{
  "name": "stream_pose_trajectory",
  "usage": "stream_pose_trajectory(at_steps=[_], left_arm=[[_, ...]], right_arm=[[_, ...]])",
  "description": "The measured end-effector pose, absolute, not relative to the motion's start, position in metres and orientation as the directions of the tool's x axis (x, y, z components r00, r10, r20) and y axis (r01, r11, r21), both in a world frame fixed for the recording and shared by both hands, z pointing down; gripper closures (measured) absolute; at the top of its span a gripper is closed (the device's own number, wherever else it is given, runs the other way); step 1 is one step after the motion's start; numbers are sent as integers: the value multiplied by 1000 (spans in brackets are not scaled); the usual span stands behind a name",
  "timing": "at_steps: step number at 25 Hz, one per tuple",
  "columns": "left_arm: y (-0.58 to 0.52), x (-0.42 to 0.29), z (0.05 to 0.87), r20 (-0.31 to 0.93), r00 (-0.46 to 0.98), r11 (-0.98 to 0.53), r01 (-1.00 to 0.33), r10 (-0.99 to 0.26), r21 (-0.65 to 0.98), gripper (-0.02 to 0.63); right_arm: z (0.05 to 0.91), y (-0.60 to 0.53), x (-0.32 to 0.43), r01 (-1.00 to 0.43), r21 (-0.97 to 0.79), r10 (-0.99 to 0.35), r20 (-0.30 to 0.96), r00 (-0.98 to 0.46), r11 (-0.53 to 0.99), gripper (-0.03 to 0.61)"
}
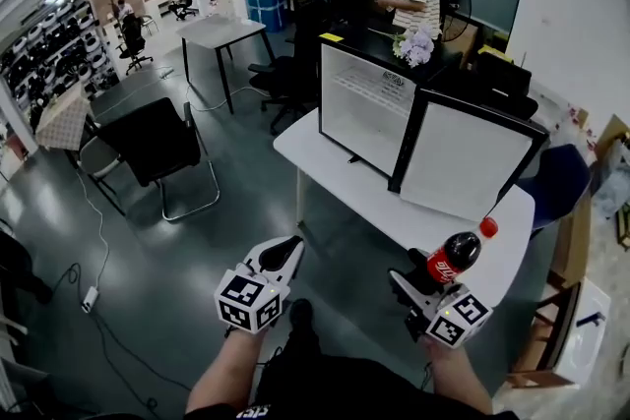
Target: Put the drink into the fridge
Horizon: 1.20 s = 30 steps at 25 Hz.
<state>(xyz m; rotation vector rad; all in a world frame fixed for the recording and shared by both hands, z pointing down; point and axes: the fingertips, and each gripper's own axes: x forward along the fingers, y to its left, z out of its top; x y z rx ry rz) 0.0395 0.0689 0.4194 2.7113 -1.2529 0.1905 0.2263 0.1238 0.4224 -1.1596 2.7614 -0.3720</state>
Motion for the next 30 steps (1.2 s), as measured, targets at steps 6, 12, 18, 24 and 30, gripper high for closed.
stream_pose_trajectory(at_steps=[6,12,18,24,30], left_arm=[[-24,12,429,152,668,-663,-743,-728,92,580],[-124,-44,422,146,674,-671,-738,-724,79,580],[-205,-88,427,151,691,-687,-722,-707,86,580],[-247,-89,443,160,740,-731,-672,-654,120,580],[-274,-65,458,180,781,-767,-623,-598,153,580]], right_arm=[[425,32,200,-718,-241,-742,-12,-671,653,299],[408,-74,155,-755,-212,-780,-62,-623,620,300],[407,-152,112,-783,-196,-804,-62,-591,591,301],[420,-182,94,-812,-196,-830,-15,-558,549,301],[432,-204,106,-846,-171,-854,44,-519,505,301]])
